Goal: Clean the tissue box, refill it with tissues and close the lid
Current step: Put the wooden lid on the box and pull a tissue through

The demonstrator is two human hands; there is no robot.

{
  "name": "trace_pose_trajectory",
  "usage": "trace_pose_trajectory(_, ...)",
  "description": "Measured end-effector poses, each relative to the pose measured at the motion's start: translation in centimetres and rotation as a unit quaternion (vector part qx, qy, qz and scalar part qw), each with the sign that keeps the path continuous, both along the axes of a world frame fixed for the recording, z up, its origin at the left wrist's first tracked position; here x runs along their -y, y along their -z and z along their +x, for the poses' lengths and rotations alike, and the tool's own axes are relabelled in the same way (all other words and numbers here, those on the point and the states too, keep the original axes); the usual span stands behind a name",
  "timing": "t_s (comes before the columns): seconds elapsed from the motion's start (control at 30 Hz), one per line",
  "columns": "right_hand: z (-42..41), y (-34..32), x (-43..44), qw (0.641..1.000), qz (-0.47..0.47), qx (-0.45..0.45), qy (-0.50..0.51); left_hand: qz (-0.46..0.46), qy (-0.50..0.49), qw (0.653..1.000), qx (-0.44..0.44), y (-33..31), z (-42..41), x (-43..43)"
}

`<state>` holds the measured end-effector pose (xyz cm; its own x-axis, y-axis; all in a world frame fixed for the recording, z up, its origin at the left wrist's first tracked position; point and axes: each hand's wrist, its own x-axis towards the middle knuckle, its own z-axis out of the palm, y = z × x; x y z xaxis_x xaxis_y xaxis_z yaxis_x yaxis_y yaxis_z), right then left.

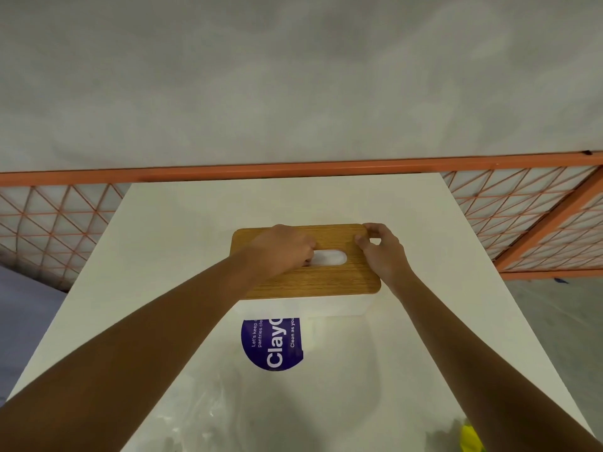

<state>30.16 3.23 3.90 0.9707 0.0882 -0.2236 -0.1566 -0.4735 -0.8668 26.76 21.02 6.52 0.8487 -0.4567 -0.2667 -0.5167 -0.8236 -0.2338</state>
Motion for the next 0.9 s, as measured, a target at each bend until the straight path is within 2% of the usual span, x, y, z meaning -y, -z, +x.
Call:
trace_pose_trajectory(0.17,0.0,0.2,-0.1,1.000,0.003,0.002,0.005,0.013,0.055,0.998,0.006,0.0,0.3,0.0)
trace_pose_trajectory(0.43,0.1,0.3,0.1,1.000,0.012,-0.003,0.001,0.001,0.072,0.997,-0.017,-0.1,1.0,-0.8)
trace_pose_trajectory(0.57,0.2,0.4,0.2,1.000,0.015,-0.003,-0.005,-0.099,0.150,0.983,0.038,0.1,0.7,-1.7)
trace_pose_trajectory(0.63,0.1,0.3,0.2,1.000,0.014,-0.002,-0.008,-0.113,0.182,0.975,0.051,0.0,0.7,-1.9)
trace_pose_trajectory(0.7,0.1,0.3,0.3,1.000,0.014,-0.003,-0.010,-0.124,0.161,0.979,0.019,-0.1,0.9,-1.9)
trace_pose_trajectory(0.8,0.2,0.5,0.4,1.000,0.017,-0.003,-0.012,-0.117,0.041,0.991,-0.050,-0.6,0.9,-1.4)
trace_pose_trajectory(0.9,0.2,0.6,0.3,1.000,0.016,-0.003,-0.011,-0.096,0.010,0.991,-0.088,-0.4,1.0,-0.4)
